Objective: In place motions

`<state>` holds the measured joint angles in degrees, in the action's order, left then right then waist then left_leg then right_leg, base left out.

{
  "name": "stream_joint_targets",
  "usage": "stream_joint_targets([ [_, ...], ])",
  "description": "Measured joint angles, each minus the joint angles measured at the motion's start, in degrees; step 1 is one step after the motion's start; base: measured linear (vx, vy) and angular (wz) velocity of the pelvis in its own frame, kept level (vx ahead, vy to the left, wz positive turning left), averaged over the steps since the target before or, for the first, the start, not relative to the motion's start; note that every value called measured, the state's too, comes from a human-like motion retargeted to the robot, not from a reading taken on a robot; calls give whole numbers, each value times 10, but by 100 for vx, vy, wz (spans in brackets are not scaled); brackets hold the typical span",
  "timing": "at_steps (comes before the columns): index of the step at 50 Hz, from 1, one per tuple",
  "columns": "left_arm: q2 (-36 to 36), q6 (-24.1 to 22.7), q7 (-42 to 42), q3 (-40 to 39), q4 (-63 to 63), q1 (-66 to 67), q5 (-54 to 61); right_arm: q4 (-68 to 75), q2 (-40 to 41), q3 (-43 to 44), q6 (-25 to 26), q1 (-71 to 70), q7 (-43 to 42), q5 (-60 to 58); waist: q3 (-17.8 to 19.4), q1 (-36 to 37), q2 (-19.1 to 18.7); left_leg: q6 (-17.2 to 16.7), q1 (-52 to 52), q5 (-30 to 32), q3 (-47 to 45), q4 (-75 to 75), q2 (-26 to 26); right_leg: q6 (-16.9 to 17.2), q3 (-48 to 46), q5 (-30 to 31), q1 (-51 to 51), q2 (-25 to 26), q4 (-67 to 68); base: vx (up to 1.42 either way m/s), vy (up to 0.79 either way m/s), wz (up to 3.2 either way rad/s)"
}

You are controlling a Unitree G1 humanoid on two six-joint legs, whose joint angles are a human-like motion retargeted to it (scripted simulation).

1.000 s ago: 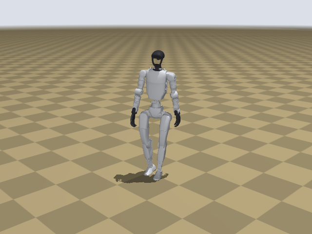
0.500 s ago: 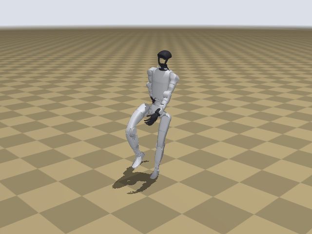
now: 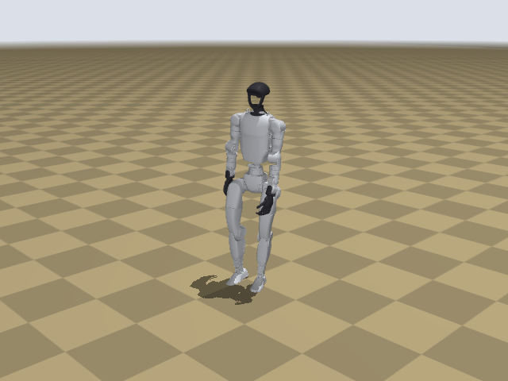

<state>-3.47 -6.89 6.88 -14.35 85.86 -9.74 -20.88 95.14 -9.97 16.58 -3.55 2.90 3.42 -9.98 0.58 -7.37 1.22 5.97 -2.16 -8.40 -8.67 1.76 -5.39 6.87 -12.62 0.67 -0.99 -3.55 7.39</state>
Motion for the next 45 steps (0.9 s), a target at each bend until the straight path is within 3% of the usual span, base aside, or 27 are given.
stream_joint_targets([
  [8, 10, 22, -40, -56, 0, 75, -7, 23, 1, -8, -1, 13, -8, 47, 0, 1, -11, -22, 24, -36, -30, 45, 31, -24, -10, -19, -11, 12, -43, -2, -21, 8],
  [10, 14, 30, -51, -66, -14, 108, -2, 23, 4, -20, 2, 12, -11, 65, 4, -4, -10, -20, 43, -53, -29, 92, 38, -20, -12, -26, -15, 10, -41, 0, -18, 33],
  [13, 15, 20, -92, -77, -13, 168, 4, 23, 12, -43, 0, 0, -18, 94, 7, 4, 6, 3, 92, -16, -54, 212, 50, -14, -3, -34, -26, -7, -40, 2, -15, 8],
  [17, 1, 19, -136, -82, 19, 249, -9, 23, 22, -60, 2, -68, -14, 154, 14, 27, 25, 75, 238, 112, -46, 458, 73, -15, 1, -43, -34, -24, -39, -7, -21, 0],
  [22, -25, 46, -110, -77, 76, 349, -61, 23, 35, -37, -2, -239, -15, 172, 35, 94, 11, 90, 438, 31, -43, 785, 185, -69, 27, -49, -49, 40, -36, 3, -33, -67],
  [25, -16, 67, -91, -75, 94, 403, -93, 14, 43, -12, 6, -375, -31, 176, 56, 133, 10, 90, 536, 12, -64, 894, 203, -90, 55, -45, -54, 52, -28, -4, -16, -100],
  [30, 2, 77, -94, -85, 106, 449, -121, -102, 50, -16, -18, -527, -22, 148, 98, 200, 29, 90, 621, 37, -169, 913, 177, -82, 102, -38, -61, 11, -13, -6, 12, -66],
  [35, -6, 81, -90, -104, 109, 437, -105, -135, 21, -43, -28, -600, -88, 86, 111, 230, 53, 90, 612, 40, -218, 872, 154, -68, 101, -41, -61, -24, 6, 3, 3, 12],
  [41, -9, 62, -58, -119, 78, 386, -86, -127, 32, -30, -50, -564, -82, 105, 58, 206, 52, 90, 527, 45, -169, 795, 134, -56, 56, -47, -55, -23, -5, 11, 2, 60],
  [45, 5, 37, -34, -131, 45, 352, -78, -100, 49, -32, -52, -501, -66, 97, 22, 168, 48, 90, 418, 81, -135, 660, 80, -34, 30, -48, -48, -36, -9, 7, 19, 66],
])
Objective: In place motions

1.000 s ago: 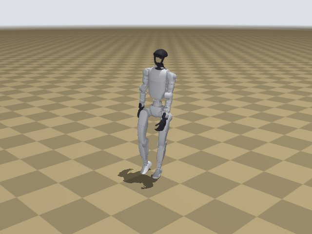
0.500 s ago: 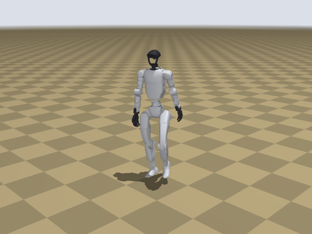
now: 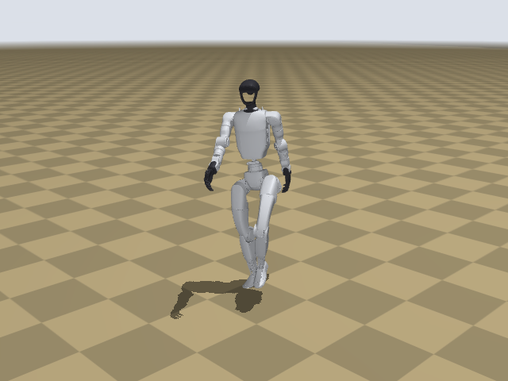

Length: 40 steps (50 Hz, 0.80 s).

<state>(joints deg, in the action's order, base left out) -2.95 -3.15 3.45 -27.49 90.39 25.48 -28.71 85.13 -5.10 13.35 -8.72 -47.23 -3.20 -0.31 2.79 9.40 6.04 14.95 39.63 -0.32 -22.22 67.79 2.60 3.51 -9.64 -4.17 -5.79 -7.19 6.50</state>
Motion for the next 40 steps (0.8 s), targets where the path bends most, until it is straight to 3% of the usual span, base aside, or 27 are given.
stream_joint_targets([
  [6, -5, -21, 10, 1, -32, -43, 17, 50, 16, -30, -1, 110, 27, -21, -33, -54, -17, -43, -224, 56, 100, -329, -92, 20, -20, -3, 2, 10, -6, 12, 13, 39],
  [7, -9, -18, 5, 2, -36, -47, 15, 56, 18, -38, 0, 129, 36, -23, -39, -64, -24, -56, -260, 41, 118, -385, -98, 21, -22, -4, 4, 18, -7, 14, 11, 34],
  [8, -12, -14, -2, 4, -41, -50, 10, 62, 21, -46, 2, 147, 44, -25, -46, -73, -31, -74, -293, -14, 133, -437, -101, 23, -25, -4, 9, 27, -7, 13, 13, 36],
  [10, -19, -4, -14, 8, -48, -55, -2, 67, 25, -62, 5, 184, 57, -33, -51, -94, -51, -100, -358, -90, 92, -538, -74, 24, -30, -4, 10, 50, -9, 14, 19, 37],
  [12, -22, -4, -24, 13, -54, -57, -13, 70, 30, -66, 7, 216, 60, -40, -55, -119, -62, -105, -382, -107, 82, -597, -70, 29, -42, -3, 12, 59, -10, 8, 18, 45],
  [15, -27, -4, -32, 19, -55, -66, -26, 62, 34, -71, 7, 258, 69, -36, -54, -141, -65, -105, -375, -87, 137, -630, -84, 36, -53, 3, 21, 58, -9, 1, 21, 26],
  [22, -65, 19, -66, 60, 15, -131, -20, 27, 7, -46, 6, 369, 80, -42, -26, -111, -45, -80, -382, -77, 148, -628, -97, 75, -61, 25, 31, 35, 51, 7, 15, -8],
  [25, -72, 34, -103, 95, 47, -165, -27, 29, -1, -18, 16, 412, 73, -75, -15, -116, -55, -72, -394, -77, 150, -626, -79, 101, -57, 84, 58, 35, 146, 8, 18, -29],
  [27, -67, 29, -110, 123, 47, -201, -25, 36, -10, -1, 18, 433, 68, -82, 3, -117, -75, -73, -401, -78, 137, -620, -49, 115, -53, 161, 94, 40, 247, -2, 21, -55],
  [30, -59, 16, -87, 150, 24, -261, -13, 54, -31, 17, 16, 474, 59, -81, 28, -142, -103, -77, -413, -80, 126, -610, -8, 115, -42, 218, 180, 54, 423, -2, 18, -18],
  [35, -49, 7, -37, 123, -41, -412, 17, 111, -69, 57, 41, 540, 62, -96, 71, -223, -115, -62, -405, -84, 164, -582, 6, 85, -108, 158, 380, -40, 747, -6, 14, 55],
  [40, -59, -35, 14, 113, -115, -538, 90, 123, -91, 101, 94, 632, 58, -104, 95, -301, -125, -48, -410, -82, 235, -573, 3, 24, -105, 103, 587, -45, 868, 7, 6, 72],
])
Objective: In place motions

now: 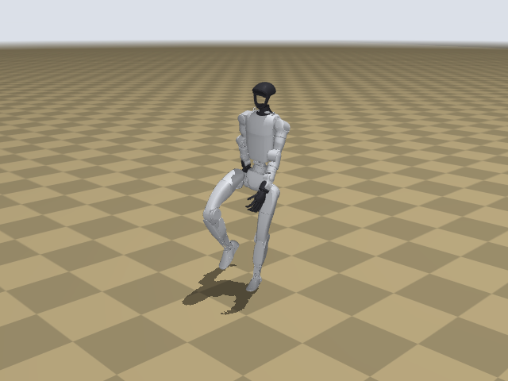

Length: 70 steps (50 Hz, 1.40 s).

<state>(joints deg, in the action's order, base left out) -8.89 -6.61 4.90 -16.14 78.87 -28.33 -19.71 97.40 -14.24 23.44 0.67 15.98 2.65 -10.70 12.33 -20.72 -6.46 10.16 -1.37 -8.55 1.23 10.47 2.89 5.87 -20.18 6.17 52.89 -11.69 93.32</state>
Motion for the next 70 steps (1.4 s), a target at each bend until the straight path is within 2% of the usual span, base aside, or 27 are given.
stream_joint_targets([
  [4, -1, -22, 22, -16, -45, -71, 53, 0, -6, 32, 49, 50, -19, 33, 10, -21, -6, 1, -8, -11, 14, 14, 13, -57, -18, -36, 68, 5, -11, 10, -1, 12],
  [7, -6, -29, 37, -17, -62, -102, 81, 0, -3, 46, 68, 55, -32, 75, 11, -26, -7, 3, -6, -21, 13, 28, 21, -66, -25, -39, 56, 9, -45, 5, -3, -18],
  [10, -12, -31, 47, -14, -66, -106, 86, 0, 8, 57, 51, 32, -21, 100, 5, -20, -2, 3, -7, -24, 4, 30, 18, -44, -20, -21, 0, 17, -86, 0, -4, -32],
  [12, -7, -32, 46, -6, -62, -87, 81, 0, 18, 58, 37, 20, -7, 102, -20, -17, -5, 0, -3, -17, 4, 15, 17, -24, -29, -3, -57, 13, -124, 4, -8, -20],
  [15, 4, -38, 40, 10, -53, -45, 72, -11, 31, 48, 8, -11, 28, 99, -52, -2, -6, -2, 3, -10, -7, -3, 10, 23, -21, 37, -151, 23, -201, 5, -4, -43],
  [16, 6, -46, 35, 10, -46, -30, 64, -15, 32, 39, -3, -33, 46, 92, -50, 15, 3, -1, -4, -15, -24, -3, 2, 39, 1, 52, -186, 36, -234, 3, -5, -89],
  [18, 15, -52, 30, 17, -31, 3, 51, -31, 38, 21, -19, -55, 60, 79, -65, 35, 7, -2, -4, -14, -38, -14, -5, 62, 18, 82, -258, 55, -319, 0, -6, -74],
  [20, 14, -79, 27, 15, -5, 37, 19, -52, 43, -2, -22, -85, 61, 49, -66, 57, 14, -4, -9, -21, -60, -13, -10, 78, 50, 105, -335, 83, -425, 0, -7, -74],
  [23, 21, -116, -1, 27, 31, 89, 8, -77, 43, -27, -34, -109, 60, 9, -87, 84, 29, -5, -4, -23, -79, -21, -37, 81, 100, 115, -433, 100, -602, 4, -13, -53],
  [25, 27, -131, -33, 26, 58, 119, 2, -87, 41, -40, -40, -124, 51, -9, -93, 99, 49, -6, 0, -26, -86, -23, -63, 86, 112, 96, -492, 89, -715, 0, -14, -25],
  [27, 34, -128, -56, 16, 83, 140, -6, -91, 41, -47, -44, -134, 41, -17, -94, 117, 63, -8, 0, -28, -95, -28, -81, 75, 90, 18, -532, 69, -791, -2, -19, -33],
  [30, 42, -113, -68, -2, 106, 165, -21, -91, 45, -48, -47, -142, 36, -17, -96, 157, 70, -21, -2, -29, -125, -43, -81, 13, 54, -40, -543, 61, -856, -6, -19, -64],
  [32, 42, -106, -67, -10, 100, 184, -45, -85, 47, -44, -49, -148, 38, -9, -97, 163, 69, -32, 6, -28, -130, -48, -74, -3, 52, -44, -537, 63, -875, -8, -26, -11],
  [36, 22, -102, -57, -7, 62, 229, -85, -44, 43, -69, -55, -178, 29, 35, -85, 144, 62, -50, 24, -34, -134, -41, -54, -8, 56, -60, -524, 77, -879, -13, -27, 20],
  [41, -10, -71, -91, -4, 25, 328, -134, -3, 57, -115, -51, -227, 11, 83, -77, 137, 66, -47, 54, -62, -157, 47, -26, 8, 72, -84, -520, 81, -854, -4, -23, -2],
  [42, -12, -67, -102, -10, 28, 355, -133, -4, 64, -121, -47, -239, 12, 97, -76, 141, 72, -38, 68, -52, -169, 87, -19, 12, 79, -87, -522, 77, -849, 1, -27, -34],
  [45, -16, -63, -102, -30, 61, 425, -120, -35, 93, -131, -36, -288, 21, 158, -67, 162, 97, 10, 156, 40, -191, 281, 21, 25, 98, -97, -527, 56, -837, -3, -26, -33],
  [47, -24, -35, -86, -43, 89, 471, -127, -70, 110, -141, -35, -334, 29, 196, -52, 193, 97, 48, 244, 72, -154, 446, 57, 13, 100, -102, -543, 79, -836, 2, -42, -55],
  [48, -27, -18, -76, -49, 104, 492, -138, -91, 115, -142, -34, -359, 31, 203, -48, 208, 97, 48, 291, 53, -138, 520, 64, 8, 102, -103, -546, 85, -832, 7, -30, -48],
  [50, -32, 5, -56, -60, 135, 532, -161, -143, 124, -123, -39, -411, 20, 191, -36, 249, 99, 48, 370, 16, -159, 649, 122, -10, 111, -105, -554, 94, -825, 2, -23, -59],
  [52, -38, 19, -30, -68, 156, 563, -182, -190, 133, -80, -43, -488, 5, 200, -17, 295, 99, 48, 457, 2, -167, 745, 148, -41, 120, -105, -562, 112, -828, -9, -21, -80],
  [55, -45, 40, -12, -82, 172, 612, -208, -238, 131, -24, -70, -609, -28, 240, 8, 360, 115, 48, 580, 8, -223, 799, 128, -53, 146, -101, -569, 90, -833, -11, 4, -63],
  [58, -55, 42, -22, -107, 176, 641, -205, -272, 88, -26, -77, -705, -31, 214, 44, 408, 140, 47, 660, 37, -308, 772, 84, -51, 146, -105, -573, 47, -823, -8, 18, -5],
  [60, -59, 39, -26, -129, 176, 651, -188, -293, 55, -48, -72, -748, -26, 172, 67, 435, 154, 29, 690, 48, -348, 750, 67, -50, 148, -110, -572, 25, -807, 0, 6, -11],
  [64, -51, 30, -26, -165, 175, 639, -136, -324, 16, -83, -70, -793, -62, 101, 95, 479, 168, 14, 694, 51, -380, 753, 79, -47, 158, -117, -572, 6, -783, 4, -6, -28],
  [66, -43, 22, -16, -172, 174, 624, -119, -328, 11, -91, -80, -798, -80, 89, 90, 478, 169, 21, 679, 56, -376, 761, 78, -43, 152, -120, -573, 9, -783, 4, -5, 30],
  [70, -32, 18, 15, -159, 163, 595, -130, -326, 29, -89, -93, -766, -89, 74, 38, 441, 170, 47, 632, 50, -330, 783, 81, -36, 131, -120, -567, 28, -799, 10, -2, 64],
])
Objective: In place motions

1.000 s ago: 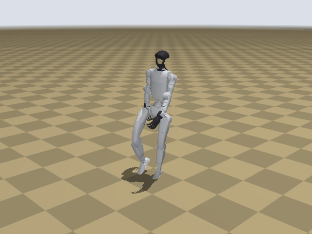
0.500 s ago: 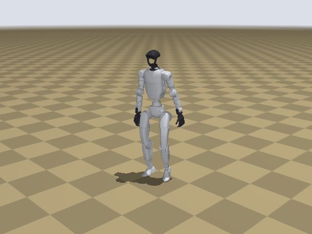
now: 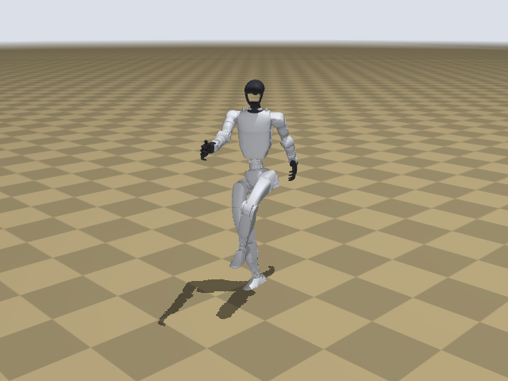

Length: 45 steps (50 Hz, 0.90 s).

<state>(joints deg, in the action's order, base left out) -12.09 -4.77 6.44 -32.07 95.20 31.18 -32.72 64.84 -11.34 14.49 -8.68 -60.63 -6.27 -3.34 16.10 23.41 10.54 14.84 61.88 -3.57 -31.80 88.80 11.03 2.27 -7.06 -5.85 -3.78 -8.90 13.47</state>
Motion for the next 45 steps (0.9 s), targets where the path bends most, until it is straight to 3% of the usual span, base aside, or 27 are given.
stream_joint_targets([
  [4, 10, -6, 17, 18, -35, -29, -41, 12, 34, 12, -4, 62, 11, -4, -39, -34, -2, 1, -118, -7, 62, -39, -3, 9, -13, 1, -5, 13, -16, 11, -1, 32],
  [8, 7, -7, 14, 34, -63, -60, -45, 33, 64, 19, -16, 133, 39, 1, -73, -71, -21, 2, -283, -22, 111, -182, -16, 18, -31, 0, -23, 43, -32, 17, 0, 25],
  [13, -5, 0, 11, 58, -61, -99, -39, 63, 85, 0, -24, 243, 55, 14, -137, -144, -26, 2, -470, 24, 171, -495, -124, 47, -53, 4, -15, 41, -48, 16, 26, 72],
  [15, -7, -2, 2, 68, -59, -125, -33, 75, 89, -10, -24, 281, 67, 24, -154, -167, -38, -47, -542, 10, 228, -635, -165, 51, -62, 4, -9, 53, -48, 6, 23, 56],
  [17, -7, -4, -14, 78, -58, -156, -22, 84, 89, -16, -23, 313, 77, 26, -161, -188, -56, -72, -606, -57, 189, -740, -147, 52, -76, 6, -5, 72, -47, 3, 18, 51],
  [18, -4, -3, -22, 82, -59, -172, -17, 88, 87, -17, -22, 328, 82, 24, -165, -201, -63, -85, -625, -81, 159, -778, -134, 56, -87, 6, -2, 78, -44, 5, 26, 69],
  [20, 3, -8, -39, 89, -55, -205, -7, 94, 84, -19, -20, 361, 89, 17, -172, -227, -72, -96, -630, -86, 189, -817, -137, 70, -101, 10, 5, 84, -33, 9, 30, 79],
  [25, -6, -44, -25, 166, -13, -307, 64, 136, 72, -9, -17, 458, 103, -18, -159, -273, -83, -88, -626, -59, 238, -827, -137, 101, -129, 73, 40, 66, 68, 4, 25, 49],
  [29, 8, -80, -21, 198, -13, -400, 92, 240, 46, 31, -18, 526, 115, -52, -141, -253, -110, -80, -623, -55, 244, -814, -111, 119, -112, 221, 129, 49, 255, -3, 25, -49],
  [30, 11, -91, -12, 203, -14, -426, 111, 266, 37, 37, -14, 549, 118, -63, -143, -255, -118, -80, -623, -53, 242, -816, -104, 113, -102, 241, 169, 47, 321, 5, 28, -38],
  [32, 17, -79, 11, 191, -24, -493, 156, 309, 18, 34, -6, 601, 128, -81, -133, -268, -129, -81, -629, -48, 232, -819, -94, 112, -107, 225, 247, 27, 465, 2, 31, -14],
  [34, 25, -68, 29, 150, -44, -560, 191, 326, 0, 37, 17, 655, 145, -104, -99, -308, -141, -78, -639, -43, 244, -815, -88, 97, -134, 195, 322, -15, 609, -7, 24, 68],
  [37, 27, -62, 63, 101, -76, -663, 259, 326, -24, 57, 62, 749, 168, -142, -41, -382, -164, -71, -654, -40, 285, -801, -69, 76, -138, 154, 443, -22, 754, -5, 21, 129],
  [42, -12, -57, 111, 84, -146, -787, 336, 326, -70, 105, 130, 880, 156, -119, 24, -491, -186, -59, -665, -57, 329, -769, -37, -56, -166, 89, 633, -39, 810, 2, 8, 93],
  [45, -22, -67, 110, 105, -183, -824, 350, 326, -76, 151, 153, 934, 131, -59, 47, -513, -184, -52, -673, -75, 341, -742, -24, -114, -179, 51, 679, -41, 781, 6, -6, 48],
])
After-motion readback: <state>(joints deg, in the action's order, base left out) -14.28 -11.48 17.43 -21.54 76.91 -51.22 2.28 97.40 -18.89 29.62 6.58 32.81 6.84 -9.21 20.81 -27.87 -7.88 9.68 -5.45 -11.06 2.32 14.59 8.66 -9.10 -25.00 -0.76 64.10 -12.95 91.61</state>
